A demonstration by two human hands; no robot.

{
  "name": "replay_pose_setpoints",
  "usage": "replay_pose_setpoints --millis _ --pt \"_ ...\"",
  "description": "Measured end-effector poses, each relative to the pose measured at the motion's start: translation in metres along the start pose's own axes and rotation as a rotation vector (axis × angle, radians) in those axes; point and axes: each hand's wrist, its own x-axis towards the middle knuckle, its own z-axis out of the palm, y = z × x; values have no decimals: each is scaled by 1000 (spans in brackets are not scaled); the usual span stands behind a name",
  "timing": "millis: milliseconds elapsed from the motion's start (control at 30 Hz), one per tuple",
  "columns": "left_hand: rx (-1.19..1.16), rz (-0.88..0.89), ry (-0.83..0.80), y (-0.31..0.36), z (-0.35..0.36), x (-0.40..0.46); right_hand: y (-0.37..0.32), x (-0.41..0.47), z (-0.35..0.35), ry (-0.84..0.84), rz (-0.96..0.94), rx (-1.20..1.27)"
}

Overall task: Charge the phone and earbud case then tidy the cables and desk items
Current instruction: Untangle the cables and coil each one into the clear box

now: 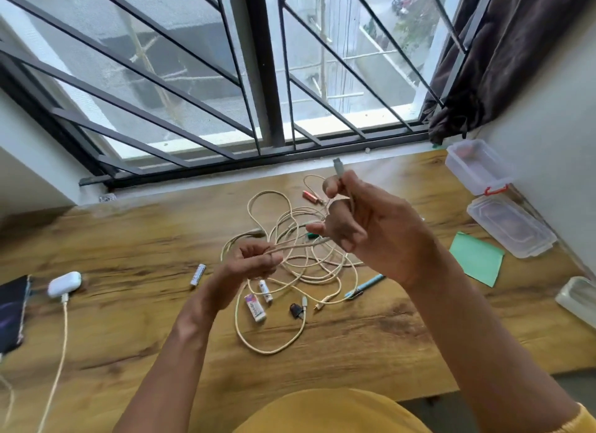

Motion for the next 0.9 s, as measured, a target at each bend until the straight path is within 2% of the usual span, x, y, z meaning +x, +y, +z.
replay_pose_setpoints --millis 133,233,333,433,567,633,700,767,833,900 --pt "-98 -2 -121 18 -24 -8 6 4 12 -296 28 7" --pt "-93 35 -142 34 -39 -9 11 8 25 -525 143 -120" --pt "-71 96 -84 48 -52 -8 18 14 35 -583 229 -354" --pt "26 143 -21 62 -60 -8 28 21 44 -510 337 -594" --pt "250 228 -14 72 -64 -8 44 34 60 -324 529 -883" --pt "340 239 -19 74 -62 -8 55 40 64 -174 536 -1083" --pt "412 229 -4 73 -61 -7 66 43 62 5 464 -1255" --pt "458 214 10 70 -60 -6 72 47 58 174 403 -1185" --pt "476 209 19 66 -59 -7 71 49 53 291 369 -847" --pt "461 204 41 60 -58 -8 66 49 50 325 304 -617"
